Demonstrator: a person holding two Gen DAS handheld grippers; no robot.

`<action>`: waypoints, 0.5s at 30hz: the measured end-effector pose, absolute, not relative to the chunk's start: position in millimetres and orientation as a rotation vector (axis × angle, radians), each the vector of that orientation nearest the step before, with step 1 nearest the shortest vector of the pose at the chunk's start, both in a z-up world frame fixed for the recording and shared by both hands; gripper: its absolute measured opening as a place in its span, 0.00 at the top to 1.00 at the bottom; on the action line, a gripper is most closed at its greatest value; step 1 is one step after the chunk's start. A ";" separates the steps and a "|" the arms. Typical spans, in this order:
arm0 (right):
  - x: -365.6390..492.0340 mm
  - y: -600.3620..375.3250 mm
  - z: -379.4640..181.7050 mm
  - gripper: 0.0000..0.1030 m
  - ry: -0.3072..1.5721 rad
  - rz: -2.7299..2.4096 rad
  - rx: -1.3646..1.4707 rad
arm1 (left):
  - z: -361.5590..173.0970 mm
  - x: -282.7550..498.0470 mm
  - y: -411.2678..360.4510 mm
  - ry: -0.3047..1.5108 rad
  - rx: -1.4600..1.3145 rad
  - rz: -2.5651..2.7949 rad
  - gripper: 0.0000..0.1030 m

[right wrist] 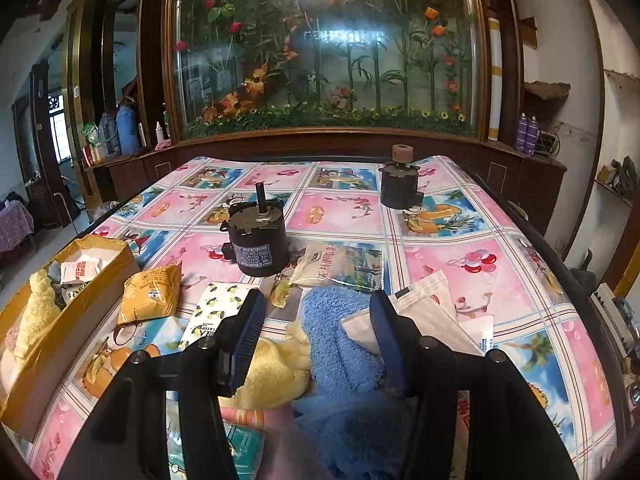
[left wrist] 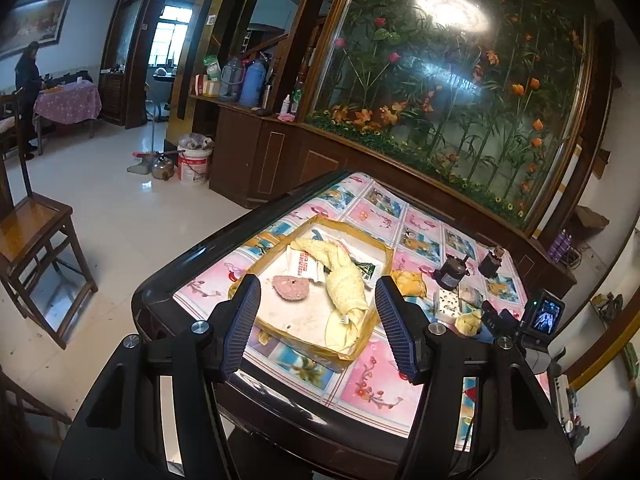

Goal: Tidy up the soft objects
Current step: 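Withdraw both tools from the box back toward the pile, then reach the right tool to the white bag beside the blue towel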

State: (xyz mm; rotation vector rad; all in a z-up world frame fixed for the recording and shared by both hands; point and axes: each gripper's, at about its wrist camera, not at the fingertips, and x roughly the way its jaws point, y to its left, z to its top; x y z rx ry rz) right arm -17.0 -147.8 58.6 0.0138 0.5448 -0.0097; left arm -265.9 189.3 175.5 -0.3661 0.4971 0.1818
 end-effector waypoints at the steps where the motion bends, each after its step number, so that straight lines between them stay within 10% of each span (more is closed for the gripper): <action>1: -17.3 -146.2 58.8 0.47 0.543 -0.011 0.006 | 176.6 -268.9 186.0 0.493 -0.363 0.178 0.42; 15: -19.9 -145.0 59.3 0.40 0.523 -0.049 -0.024 | 176.5 -287.5 182.9 0.480 -0.374 0.148 0.42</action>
